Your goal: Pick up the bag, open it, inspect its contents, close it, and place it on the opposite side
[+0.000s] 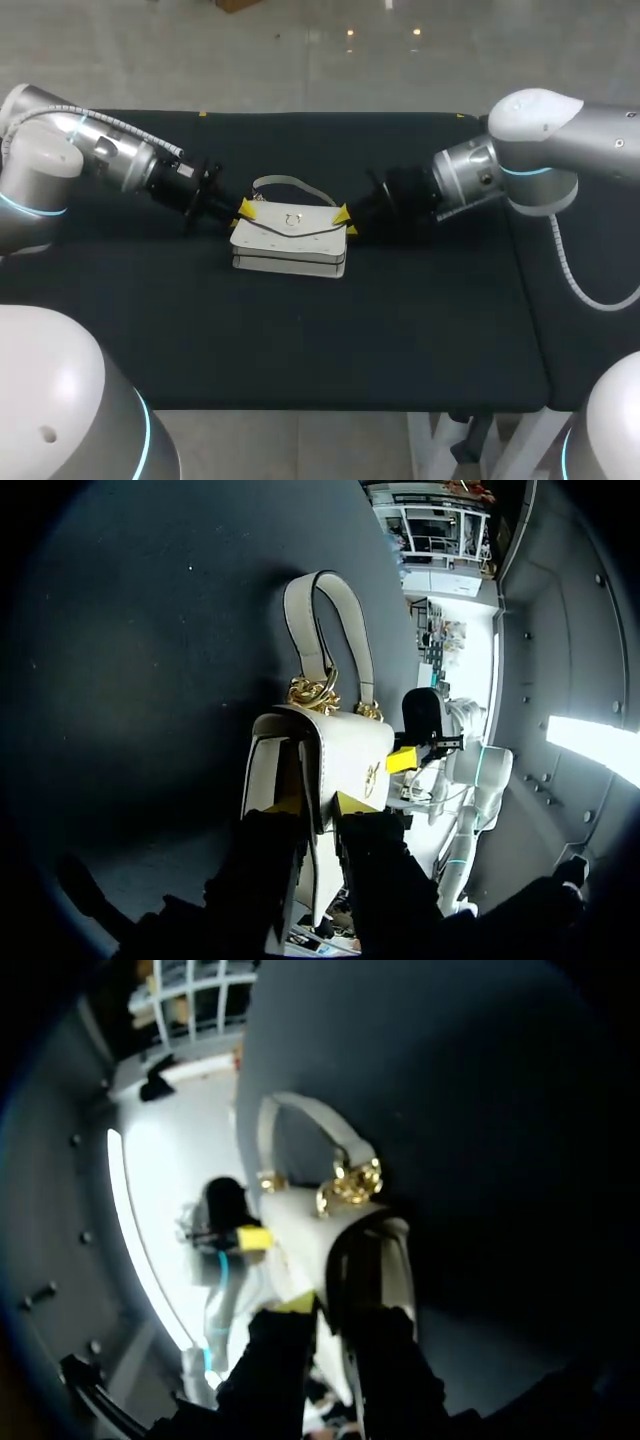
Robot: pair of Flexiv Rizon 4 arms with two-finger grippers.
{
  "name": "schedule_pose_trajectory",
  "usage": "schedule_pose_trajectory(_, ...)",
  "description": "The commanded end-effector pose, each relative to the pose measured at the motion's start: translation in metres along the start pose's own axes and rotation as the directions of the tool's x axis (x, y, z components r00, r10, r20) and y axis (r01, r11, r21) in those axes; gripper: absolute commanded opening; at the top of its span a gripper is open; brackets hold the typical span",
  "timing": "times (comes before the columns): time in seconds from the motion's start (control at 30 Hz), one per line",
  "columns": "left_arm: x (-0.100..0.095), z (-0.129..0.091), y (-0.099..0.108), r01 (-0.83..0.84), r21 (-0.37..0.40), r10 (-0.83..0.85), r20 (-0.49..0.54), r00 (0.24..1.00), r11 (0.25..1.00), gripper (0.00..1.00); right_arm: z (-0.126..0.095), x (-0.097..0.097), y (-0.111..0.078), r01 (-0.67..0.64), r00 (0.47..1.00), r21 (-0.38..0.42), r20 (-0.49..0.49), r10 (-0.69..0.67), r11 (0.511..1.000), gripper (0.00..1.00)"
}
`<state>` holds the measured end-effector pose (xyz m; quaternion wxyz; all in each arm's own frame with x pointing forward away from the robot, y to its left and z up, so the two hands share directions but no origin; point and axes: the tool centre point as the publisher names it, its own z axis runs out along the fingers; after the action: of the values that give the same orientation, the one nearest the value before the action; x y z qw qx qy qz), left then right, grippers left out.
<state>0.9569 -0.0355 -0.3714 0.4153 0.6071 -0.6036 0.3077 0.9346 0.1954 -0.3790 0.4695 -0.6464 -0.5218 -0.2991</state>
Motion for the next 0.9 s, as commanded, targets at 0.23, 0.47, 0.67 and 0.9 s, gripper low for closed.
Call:
schedule_pose_trajectory(0.23, 0.000, 0.006, 0.004, -0.009, 0.029, 0.009, -0.002, 1.000, 1.000, 0.00, 0.003, 0.002, -0.002, 0.001, 1.000, -0.023, -0.021, -0.001, 1.000, 0.00)
schedule_pose_trajectory(0.47, -0.006, 0.007, 0.001, 0.005, 0.047, -0.006, 0.006, 1.000, 0.999, 0.00, 0.007, -0.003, -0.001, -0.018, 1.000, -0.033, -0.025, 0.017, 0.999, 0.00)
schedule_pose_trajectory(0.67, 0.000, -0.001, 0.009, 0.008, 0.061, -0.009, 0.005, 1.000, 0.998, 0.88, 0.003, -0.001, -0.004, -0.016, 1.000, -0.045, -0.006, 0.016, 0.999, 0.46)
schedule_pose_trajectory(0.9, 0.013, -0.015, 0.028, 0.000, 0.098, -0.002, 0.019, 1.000, 0.995, 1.00, -0.018, 0.003, -0.007, -0.013, 0.999, -0.096, 0.030, 0.016, 0.995, 1.00)
